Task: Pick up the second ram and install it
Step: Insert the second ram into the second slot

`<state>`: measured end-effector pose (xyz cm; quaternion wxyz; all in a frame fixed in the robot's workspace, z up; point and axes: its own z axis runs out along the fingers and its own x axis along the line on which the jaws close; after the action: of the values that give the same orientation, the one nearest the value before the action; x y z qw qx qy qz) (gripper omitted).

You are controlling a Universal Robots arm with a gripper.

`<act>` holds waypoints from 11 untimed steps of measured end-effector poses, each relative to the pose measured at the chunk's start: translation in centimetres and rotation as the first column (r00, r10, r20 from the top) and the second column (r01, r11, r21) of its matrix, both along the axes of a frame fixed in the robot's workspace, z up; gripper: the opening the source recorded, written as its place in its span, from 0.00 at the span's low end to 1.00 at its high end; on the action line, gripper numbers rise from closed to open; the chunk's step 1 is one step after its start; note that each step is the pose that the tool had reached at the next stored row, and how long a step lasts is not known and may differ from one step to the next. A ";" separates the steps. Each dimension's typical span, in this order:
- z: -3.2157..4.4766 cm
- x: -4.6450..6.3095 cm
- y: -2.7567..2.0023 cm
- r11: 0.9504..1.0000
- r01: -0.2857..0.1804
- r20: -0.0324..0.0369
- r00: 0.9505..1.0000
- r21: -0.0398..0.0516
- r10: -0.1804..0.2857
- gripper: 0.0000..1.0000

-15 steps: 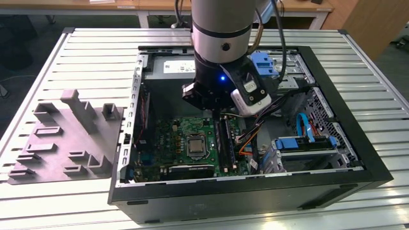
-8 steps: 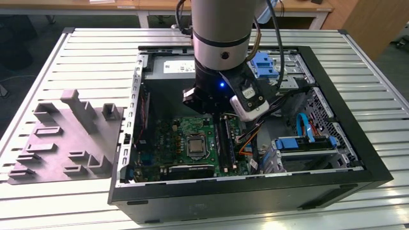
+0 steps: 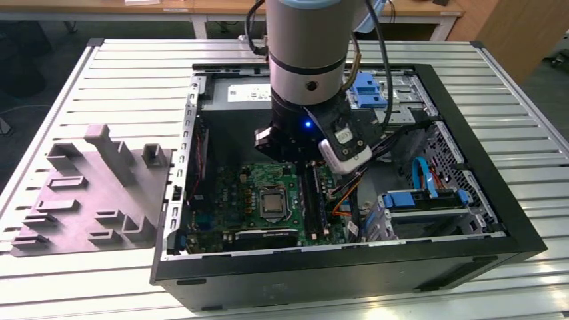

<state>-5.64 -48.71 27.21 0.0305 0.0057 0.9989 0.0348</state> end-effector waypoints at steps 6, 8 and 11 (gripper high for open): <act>-0.48 0.1 -0.04 1.000 0.001 0.000 1.000 0.000 -0.001 0.11; -0.48 0.1 -0.04 1.000 0.001 0.000 1.000 0.000 -0.001 0.11; -0.54 0.2 -0.03 1.000 0.001 0.000 1.000 0.000 -0.001 0.11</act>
<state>-5.40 -48.75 26.67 0.0305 0.0060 0.9989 0.0349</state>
